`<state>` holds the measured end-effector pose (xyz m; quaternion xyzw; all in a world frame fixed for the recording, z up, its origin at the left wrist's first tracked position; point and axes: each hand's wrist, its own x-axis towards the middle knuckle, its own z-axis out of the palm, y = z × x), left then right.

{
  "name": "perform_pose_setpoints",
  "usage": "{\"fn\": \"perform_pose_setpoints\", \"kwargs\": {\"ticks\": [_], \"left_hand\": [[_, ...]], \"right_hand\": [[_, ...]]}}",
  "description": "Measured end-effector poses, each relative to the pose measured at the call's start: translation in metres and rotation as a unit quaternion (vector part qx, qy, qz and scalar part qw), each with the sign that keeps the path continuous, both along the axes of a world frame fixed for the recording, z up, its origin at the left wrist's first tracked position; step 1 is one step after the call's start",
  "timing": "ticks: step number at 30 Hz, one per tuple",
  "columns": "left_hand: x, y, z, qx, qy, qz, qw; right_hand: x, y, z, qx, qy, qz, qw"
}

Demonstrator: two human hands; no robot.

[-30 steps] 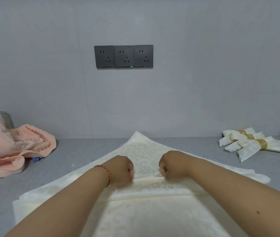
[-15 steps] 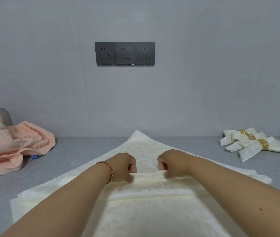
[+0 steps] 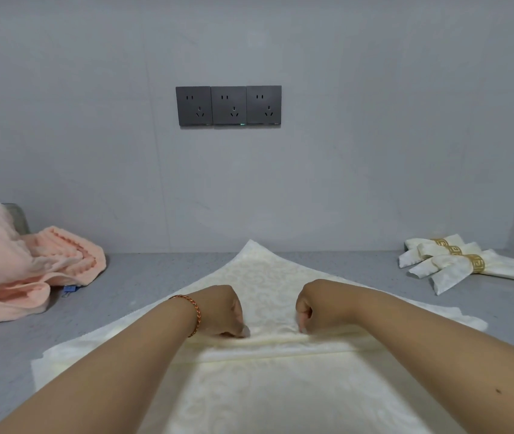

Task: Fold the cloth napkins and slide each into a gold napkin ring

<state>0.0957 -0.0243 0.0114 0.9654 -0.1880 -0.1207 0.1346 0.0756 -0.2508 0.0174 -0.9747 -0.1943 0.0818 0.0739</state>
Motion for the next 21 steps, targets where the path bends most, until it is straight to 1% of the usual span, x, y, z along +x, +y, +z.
{"fn": "perform_pose_setpoints", "kwargs": {"ticks": [4,6,8,10,12,17,21], "left_hand": [[0.005,-0.003,-0.003,0.024,0.0,-0.026,0.999],[0.005,-0.004,-0.003,0.028,-0.005,-0.026,0.999],[0.001,-0.004,-0.003,0.03,-0.035,-0.039,0.998],[-0.005,-0.004,-0.006,0.015,-0.074,-0.048,0.996],[-0.012,-0.002,-0.01,-0.001,-0.092,-0.047,0.995],[-0.031,0.002,-0.007,0.009,-0.072,-0.052,0.996],[-0.043,0.004,-0.004,0.022,-0.058,-0.052,0.997]], "right_hand": [[0.008,0.0,-0.004,0.0,0.034,-0.017,0.999],[0.009,0.0,-0.006,-0.001,0.033,-0.027,0.999],[0.005,0.0,-0.007,-0.002,0.003,-0.013,1.0],[-0.002,0.0,-0.011,-0.005,-0.039,-0.004,0.999],[-0.012,0.001,-0.015,-0.017,-0.075,0.008,0.997],[-0.027,0.001,-0.018,-0.066,-0.099,0.063,0.991],[-0.045,0.002,-0.019,-0.077,-0.087,0.054,0.992]]}}
